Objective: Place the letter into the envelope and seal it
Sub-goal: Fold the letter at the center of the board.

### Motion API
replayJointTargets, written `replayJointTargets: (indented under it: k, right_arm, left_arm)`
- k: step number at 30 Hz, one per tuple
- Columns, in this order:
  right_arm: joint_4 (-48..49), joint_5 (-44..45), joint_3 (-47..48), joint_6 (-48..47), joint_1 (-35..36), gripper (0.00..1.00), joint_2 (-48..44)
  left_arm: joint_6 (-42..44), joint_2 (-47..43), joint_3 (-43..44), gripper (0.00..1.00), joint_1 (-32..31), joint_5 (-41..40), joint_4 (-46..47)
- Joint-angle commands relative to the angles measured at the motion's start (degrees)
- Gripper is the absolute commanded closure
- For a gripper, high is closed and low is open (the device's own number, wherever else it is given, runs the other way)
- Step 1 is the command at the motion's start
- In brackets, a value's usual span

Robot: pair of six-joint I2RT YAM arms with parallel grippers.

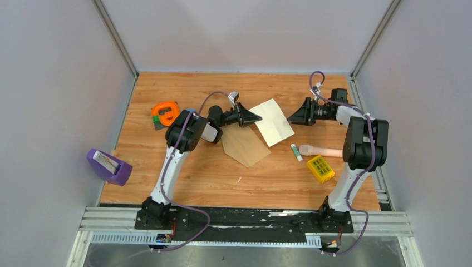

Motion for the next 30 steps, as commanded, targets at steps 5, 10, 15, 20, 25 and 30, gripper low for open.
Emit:
replayJointTargets:
  k: [5,10,15,20,25,30]
  right_arm:
    - [-21.43,-2.89,19.02,-25.7,0.21,0.36,0.51]
    - [-28.48,-2.49,25.78,-38.6,1.38,0.27,0.99]
    - [-32.57,-0.03,30.16,-44.56,6.62,0.25,0.66]
    - [-32.72,3.04,29.39,-49.4,12.91,0.24,-1.28]
    - [-32.72,3.36,29.01,-50.89,15.48,0.24,-1.82]
    - [-32.63,1.92,26.77,-52.4,17.11,0.25,-3.05]
  left_arm:
    - [8.03,-8.15,3.59,1.0,0.32,9.14,-6.44]
    - [18.5,-10.16,7.67,1.0,0.01,18.11,-18.99]
    - [37.0,-14.1,8.4,1.0,0.0,20.54,-38.56]
    - [68.71,-17.79,13.71,1.0,-0.5,18.43,-72.71]
    - [87.94,-19.15,19.78,1.0,-1.03,15.25,-96.25]
    - [97.49,-21.33,20.83,1.0,-1.27,16.8,-103.39]
